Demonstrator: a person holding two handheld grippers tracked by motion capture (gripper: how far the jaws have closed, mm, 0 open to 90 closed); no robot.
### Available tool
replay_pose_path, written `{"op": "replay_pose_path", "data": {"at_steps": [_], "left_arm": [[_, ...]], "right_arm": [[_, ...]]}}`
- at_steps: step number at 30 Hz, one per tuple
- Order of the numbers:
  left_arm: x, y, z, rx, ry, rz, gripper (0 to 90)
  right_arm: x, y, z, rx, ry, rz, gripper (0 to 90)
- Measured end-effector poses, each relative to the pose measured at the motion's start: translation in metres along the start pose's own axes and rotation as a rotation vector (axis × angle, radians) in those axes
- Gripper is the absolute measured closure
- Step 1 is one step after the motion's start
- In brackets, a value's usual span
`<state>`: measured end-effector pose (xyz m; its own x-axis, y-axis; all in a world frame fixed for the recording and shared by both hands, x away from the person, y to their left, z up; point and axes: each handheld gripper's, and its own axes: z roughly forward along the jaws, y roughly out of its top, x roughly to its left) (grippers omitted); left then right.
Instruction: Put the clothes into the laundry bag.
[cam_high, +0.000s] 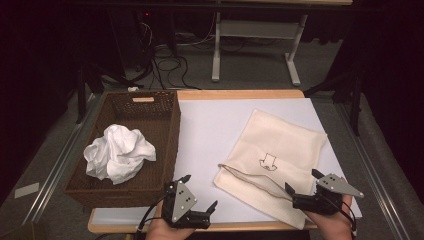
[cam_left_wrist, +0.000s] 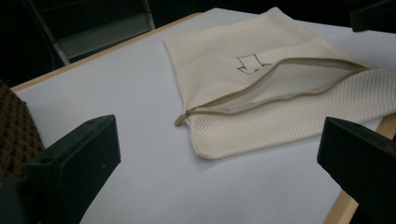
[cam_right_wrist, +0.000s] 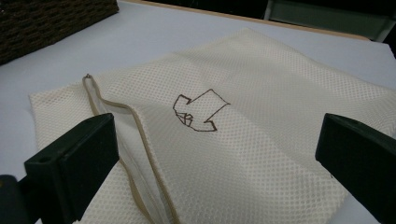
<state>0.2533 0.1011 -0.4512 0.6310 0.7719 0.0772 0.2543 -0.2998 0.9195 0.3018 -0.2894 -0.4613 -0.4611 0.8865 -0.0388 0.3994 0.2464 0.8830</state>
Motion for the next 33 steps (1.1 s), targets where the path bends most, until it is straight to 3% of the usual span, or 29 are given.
{"op": "replay_pose_path", "data": {"at_steps": [6,9,13,24,26,27,33], "left_arm": [[0.014,0.005,-0.015,-0.011,0.015,-0.025,1.4],[0.022,0.006,-0.024,-0.005,0.078,-0.011,3.1],[0.036,0.007,-0.037,-0.015,0.101,-0.045,3.1],[0.074,0.003,-0.066,-0.037,0.221,-0.1,2.3],[0.088,-0.002,-0.075,-0.035,0.265,-0.121,2.4],[0.092,-0.004,-0.077,-0.035,0.272,-0.128,2.4],[0.114,-0.016,-0.09,-0.038,0.349,-0.178,2.4]], "right_arm": [[0.0,0.001,0.0,-0.015,-0.004,-0.019,0.5],[0.0,0.001,0.0,-0.014,-0.011,-0.027,0.7],[-0.001,0.003,-0.002,-0.034,-0.004,-0.023,0.4],[-0.003,0.004,-0.001,-0.042,0.016,-0.026,0.4],[-0.003,0.004,0.0,-0.036,0.018,-0.01,0.3],[-0.004,0.003,0.0,-0.045,0.013,-0.028,0.3],[0.0,0.002,-0.001,-0.044,0.015,-0.033,0.2]]}}
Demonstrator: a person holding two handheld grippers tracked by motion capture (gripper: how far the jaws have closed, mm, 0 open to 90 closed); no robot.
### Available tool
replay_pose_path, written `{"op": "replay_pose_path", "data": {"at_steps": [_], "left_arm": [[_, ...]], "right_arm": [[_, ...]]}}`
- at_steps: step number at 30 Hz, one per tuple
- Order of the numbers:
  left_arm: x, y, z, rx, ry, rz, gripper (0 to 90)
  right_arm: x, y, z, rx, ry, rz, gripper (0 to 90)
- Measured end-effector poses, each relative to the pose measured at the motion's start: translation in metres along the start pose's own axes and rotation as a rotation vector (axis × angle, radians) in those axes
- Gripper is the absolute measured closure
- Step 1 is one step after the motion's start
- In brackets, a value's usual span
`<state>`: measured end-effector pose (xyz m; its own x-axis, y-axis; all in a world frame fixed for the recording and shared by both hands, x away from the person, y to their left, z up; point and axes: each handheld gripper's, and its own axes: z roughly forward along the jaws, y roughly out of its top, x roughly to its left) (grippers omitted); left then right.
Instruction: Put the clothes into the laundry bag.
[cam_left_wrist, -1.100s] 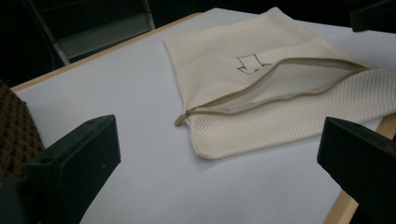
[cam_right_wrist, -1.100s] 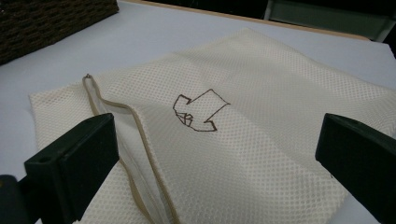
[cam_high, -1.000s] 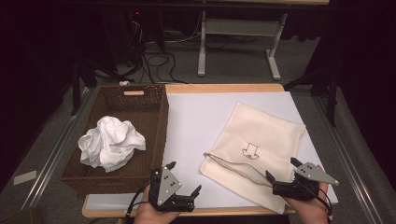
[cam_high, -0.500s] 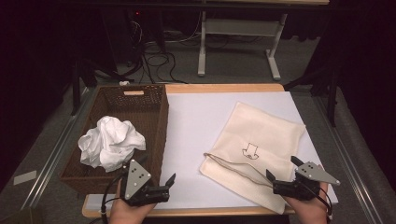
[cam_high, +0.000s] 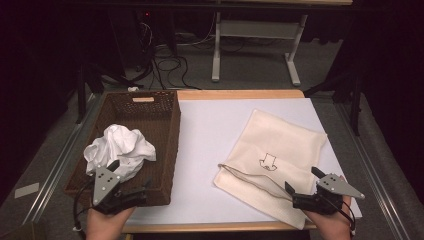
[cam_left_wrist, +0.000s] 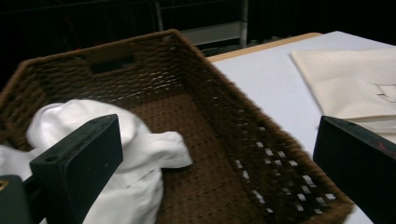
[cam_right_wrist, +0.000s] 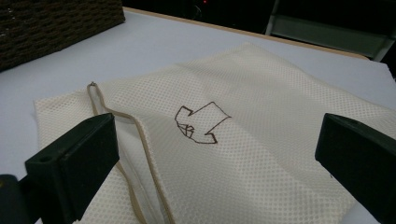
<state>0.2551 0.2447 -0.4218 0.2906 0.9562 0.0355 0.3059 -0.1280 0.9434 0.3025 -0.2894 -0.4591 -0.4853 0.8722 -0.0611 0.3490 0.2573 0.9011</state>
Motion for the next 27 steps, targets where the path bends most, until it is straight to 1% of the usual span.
{"op": "replay_pose_path", "data": {"at_steps": [3,4,6,7,9,10,11,12,13,15,16,18,20,21,22,23,25,27], "left_arm": [[0.008,-0.002,-0.001,-0.001,-0.009,-0.039,2.4],[0.009,-0.003,-0.001,0.001,-0.01,-0.044,2.4],[0.01,-0.004,0.0,0.006,0.003,-0.039,2.4],[0.011,-0.004,0.0,0.009,0.001,-0.038,2.0],[0.011,-0.005,0.001,0.012,0.002,-0.038,1.6],[0.011,-0.005,0.001,0.016,-0.006,-0.04,2.1],[0.012,-0.005,0.001,0.021,-0.02,-0.044,4.5],[0.012,-0.005,0.001,0.014,-0.033,-0.051,6.5],[0.011,-0.005,0.002,0.007,-0.034,-0.048,6.7],[0.007,-0.003,0.002,0.008,-0.023,-0.023,6.2],[0.006,-0.003,0.002,0.008,-0.019,-0.014,4.3],[0.005,0.0,0.003,0.005,-0.015,-0.008,2.6],[0.006,0.003,0.006,0.007,-0.018,-0.014,2.6],[0.006,0.005,0.008,0.008,-0.026,-0.023,3.2],[0.006,0.008,0.009,-0.011,-0.042,-0.042,3.9],[0.006,0.01,0.01,-0.018,-0.042,-0.045,4.5],[0.005,0.017,0.014,-0.023,-0.028,-0.033,5.2],[0.006,0.024,0.02,-0.034,-0.047,-0.046,6.7]], "right_arm": [[0.0,-0.001,0.001,-0.006,-0.003,-0.003,0.2],[0.0,-0.001,0.001,-0.009,-0.003,-0.008,0.2],[-0.001,-0.001,0.001,-0.004,-0.001,-0.005,0.2],[-0.001,-0.001,0.0,0.002,-0.001,0.004,0.2],[-0.003,-0.001,0.001,0.001,-0.003,0.002,0.2],[-0.003,-0.001,0.001,0.002,-0.003,0.005,0.2],[-0.003,-0.002,0.001,-0.002,0.002,0.008,0.2],[-0.003,-0.002,0.001,-0.004,0.006,0.012,0.2],[-0.003,-0.002,0.001,-0.002,0.003,0.015,0.2],[-0.005,-0.003,0.001,-0.013,0.002,0.019,0.2],[-0.006,-0.003,0.001,-0.015,0.002,0.027,0.2],[-0.007,-0.003,0.0,-0.024,-0.005,0.03,0.2],[-0.008,-0.003,-0.001,-0.033,-0.004,0.041,0.2],[-0.009,-0.003,-0.001,-0.036,-0.002,0.049,0.2],[-0.009,-0.004,-0.001,-0.038,-0.004,0.05,0.2],[-0.01,-0.004,0.0,-0.035,-0.002,0.057,0.2],[-0.011,-0.004,0.0,-0.036,-0.007,0.056,0.2],[-0.012,-0.005,0.0,-0.038,-0.008,0.06,0.2]]}}
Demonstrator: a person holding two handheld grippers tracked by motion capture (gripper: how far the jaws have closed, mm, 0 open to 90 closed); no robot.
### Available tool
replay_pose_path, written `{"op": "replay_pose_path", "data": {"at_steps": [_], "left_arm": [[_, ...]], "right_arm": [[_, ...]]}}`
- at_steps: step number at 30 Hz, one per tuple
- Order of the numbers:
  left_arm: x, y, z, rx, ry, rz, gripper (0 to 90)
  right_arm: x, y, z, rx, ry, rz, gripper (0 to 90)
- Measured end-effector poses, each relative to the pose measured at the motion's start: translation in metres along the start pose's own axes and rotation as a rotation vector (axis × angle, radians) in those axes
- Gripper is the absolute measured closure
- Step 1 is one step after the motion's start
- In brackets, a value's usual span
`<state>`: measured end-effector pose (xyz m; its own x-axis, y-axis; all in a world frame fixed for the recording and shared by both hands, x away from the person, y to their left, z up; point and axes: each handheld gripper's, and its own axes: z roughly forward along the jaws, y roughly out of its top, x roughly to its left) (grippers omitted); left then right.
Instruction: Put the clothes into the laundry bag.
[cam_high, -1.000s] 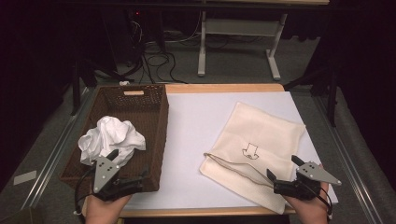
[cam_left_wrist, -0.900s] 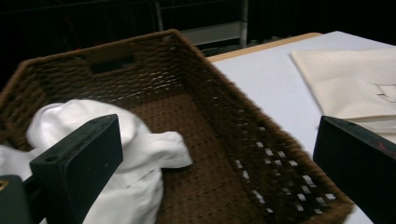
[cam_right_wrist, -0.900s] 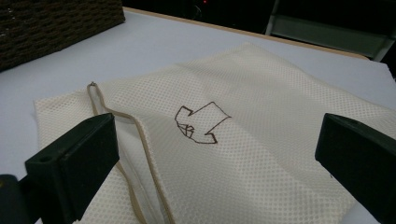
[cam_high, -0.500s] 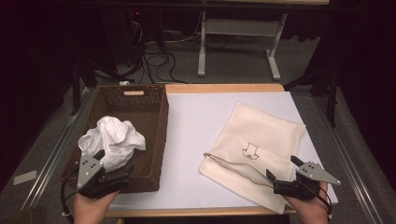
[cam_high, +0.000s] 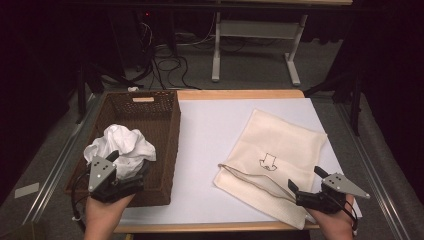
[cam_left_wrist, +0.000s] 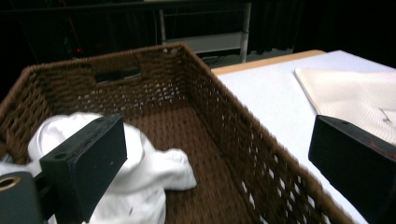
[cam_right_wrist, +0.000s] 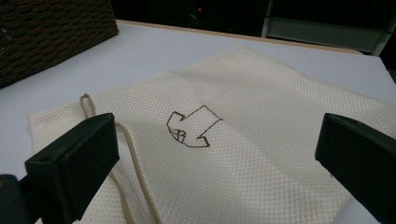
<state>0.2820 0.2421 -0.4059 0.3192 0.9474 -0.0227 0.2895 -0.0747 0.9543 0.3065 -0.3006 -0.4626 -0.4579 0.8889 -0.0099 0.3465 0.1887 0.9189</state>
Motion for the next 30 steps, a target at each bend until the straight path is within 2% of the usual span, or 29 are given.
{"op": "replay_pose_path", "data": {"at_steps": [6,9,11,15,16,18,19,21,22,24,26,30], "left_arm": [[0.004,0.012,0.02,0.003,0.021,-0.013,7.6],[0.002,0.016,0.029,0.021,0.022,0.016,7.3],[0.002,0.017,0.034,0.038,0.011,0.013,5.5],[0.008,0.017,0.046,0.06,0.037,0.014,4.0],[0.009,0.017,0.048,0.053,0.046,0.013,3.1],[0.014,0.016,0.052,0.056,0.083,0.018,2.5],[0.018,0.016,0.054,0.058,0.087,0.008,2.7],[0.026,0.016,0.059,0.081,0.094,-0.043,3.0],[0.029,0.017,0.061,0.083,0.1,-0.054,3.0],[0.035,0.019,0.066,0.104,0.115,-0.052,3.1],[0.043,0.021,0.071,0.111,0.121,-0.069,3.1],[0.06,0.024,0.079,0.14,0.159,-0.083,3.1]], "right_arm": [[-0.002,0.0,-0.002,-0.009,0.002,0.006,0.2],[-0.002,0.0,-0.002,-0.006,0.002,0.008,0.2],[-0.002,-0.001,-0.001,-0.006,0.004,0.005,0.2],[-0.003,-0.001,0.0,-0.006,0.01,0.009,0.2],[-0.003,-0.002,0.0,-0.007,0.01,0.013,0.2],[-0.003,-0.002,0.0,-0.011,0.01,0.017,0.2],[-0.003,-0.002,0.0,-0.012,0.008,0.016,0.2],[-0.004,-0.002,0.0,-0.012,0.006,0.018,0.2],[-0.004,-0.002,0.001,-0.009,0.01,0.017,0.2],[-0.005,-0.002,0.001,-0.011,0.008,0.019,0.3],[-0.006,-0.002,0.001,-0.015,0.01,0.028,0.3],[-0.007,-0.003,0.0,-0.017,0.009,0.028,0.2]]}}
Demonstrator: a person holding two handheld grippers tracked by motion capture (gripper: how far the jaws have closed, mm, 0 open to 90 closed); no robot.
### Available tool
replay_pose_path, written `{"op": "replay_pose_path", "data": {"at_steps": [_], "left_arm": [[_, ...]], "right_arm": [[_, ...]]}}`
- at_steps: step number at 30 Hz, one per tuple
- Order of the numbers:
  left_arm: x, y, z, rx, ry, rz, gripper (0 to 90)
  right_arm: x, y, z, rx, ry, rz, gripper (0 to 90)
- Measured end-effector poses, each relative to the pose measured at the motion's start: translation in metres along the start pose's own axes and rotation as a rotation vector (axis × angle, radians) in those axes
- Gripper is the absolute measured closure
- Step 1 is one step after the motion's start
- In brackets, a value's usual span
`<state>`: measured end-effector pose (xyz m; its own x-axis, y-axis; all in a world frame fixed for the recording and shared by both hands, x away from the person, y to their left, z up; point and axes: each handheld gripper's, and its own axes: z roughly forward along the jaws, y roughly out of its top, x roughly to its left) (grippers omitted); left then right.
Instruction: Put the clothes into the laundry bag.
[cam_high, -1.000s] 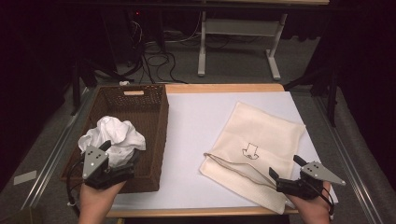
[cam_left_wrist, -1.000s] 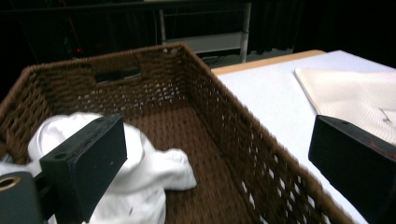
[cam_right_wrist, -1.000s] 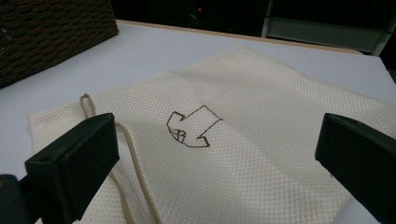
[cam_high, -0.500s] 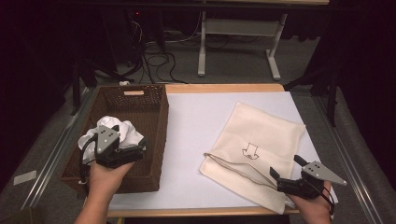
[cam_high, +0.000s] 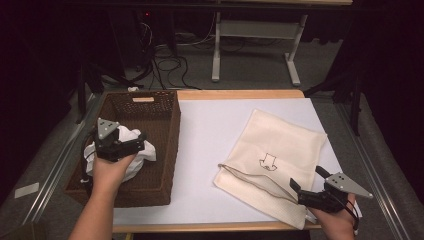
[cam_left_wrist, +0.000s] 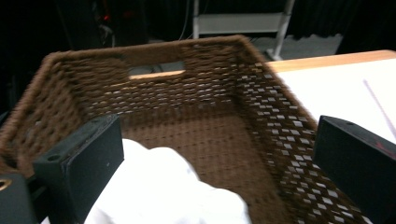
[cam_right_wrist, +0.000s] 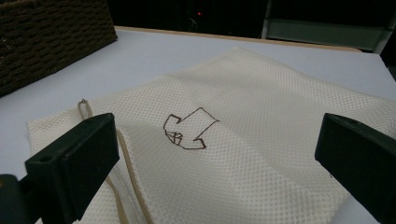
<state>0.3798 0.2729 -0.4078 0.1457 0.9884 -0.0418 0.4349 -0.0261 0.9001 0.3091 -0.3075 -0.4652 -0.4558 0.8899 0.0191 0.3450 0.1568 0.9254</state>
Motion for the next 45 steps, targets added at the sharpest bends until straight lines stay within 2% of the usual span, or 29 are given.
{"op": "replay_pose_path", "data": {"at_steps": [3,4,6,7,10,11,13,15,17,19,25,29,32,35,36,39,40,41,42,45], "left_arm": [[0.01,0.002,0.002,0.028,0.038,0.0,2.2],[0.014,0.002,0.002,0.034,0.026,-0.015,1.9],[0.02,0.004,0.004,0.081,0.001,-0.038,0.4],[0.023,0.004,0.004,0.099,0.0,-0.032,0.4],[0.031,0.003,0.009,0.195,-0.008,-0.027,0.6],[0.035,0.001,0.014,0.26,-0.019,-0.039,1.0],[0.039,-0.004,0.021,0.341,-0.023,-0.051,0.8],[0.041,-0.008,0.027,0.399,-0.016,-0.065,0.8],[0.042,-0.012,0.033,0.47,-0.03,-0.077,0.8],[0.043,-0.015,0.04,0.543,-0.028,-0.062,0.8],[0.045,-0.029,0.057,0.717,-0.033,-0.064,1.7],[0.043,-0.038,0.066,0.801,-0.04,-0.057,3.3],[0.04,-0.044,0.072,0.846,-0.05,-0.046,6.1],[0.039,-0.046,0.074,0.854,-0.038,-0.039,11.3],[0.038,-0.047,0.074,0.856,-0.035,-0.02,13.7],[0.034,-0.047,0.072,0.851,-0.02,0.027,25.9],[0.034,-0.047,0.072,0.851,-0.02,0.027,30.6],[0.033,-0.047,0.071,0.846,-0.008,0.039,30.6],[0.033,-0.046,0.071,0.843,-0.012,0.043,36.1],[0.031,-0.046,0.07,0.837,-0.009,0.058,45.4]], "right_arm": [[-0.001,0.0,0.0,-0.005,-0.001,0.006,0.6],[-0.001,0.0,0.0,0.003,0.0,0.008,0.7],[-0.001,0.0,0.0,0.008,0.004,0.01,0.8],[0.0,0.0,0.001,0.007,0.005,0.006,0.9],[0.002,0.0,0.002,0.014,0.014,-0.002,1.2],[0.003,0.0,0.002,0.014,0.015,-0.004,1.3],[0.004,0.0,0.002,0.01,0.017,-0.01,1.4],[0.004,0.0,0.001,0.004,0.018,-0.012,1.7],[0.004,0.0,0.001,0.001,0.021,-0.008,1.9],[0.003,0.0,0.001,0.0,0.025,-0.007,2.1],[0.005,0.001,0.0,-0.005,0.028,-0.01,2.7],[0.006,0.0,0.0,-0.006,0.036,-0.019,2.9],[0.006,0.0,0.001,-0.007,0.037,-0.019,3.1],[0.005,0.0,0.001,-0.004,0.045,-0.011,3.5],[0.006,0.0,0.001,-0.004,0.044,-0.011,3.7],[0.006,-0.001,0.001,-0.004,0.048,-0.007,4.0],[0.006,-0.001,0.001,-0.004,0.048,-0.007,4.0],[0.005,-0.001,0.0,-0.005,0.047,-0.006,4.2],[0.005,-0.001,0.0,-0.009,0.052,-0.004,4.9],[0.005,-0.001,0.0,-0.008,0.053,0.0,5.4]]}}
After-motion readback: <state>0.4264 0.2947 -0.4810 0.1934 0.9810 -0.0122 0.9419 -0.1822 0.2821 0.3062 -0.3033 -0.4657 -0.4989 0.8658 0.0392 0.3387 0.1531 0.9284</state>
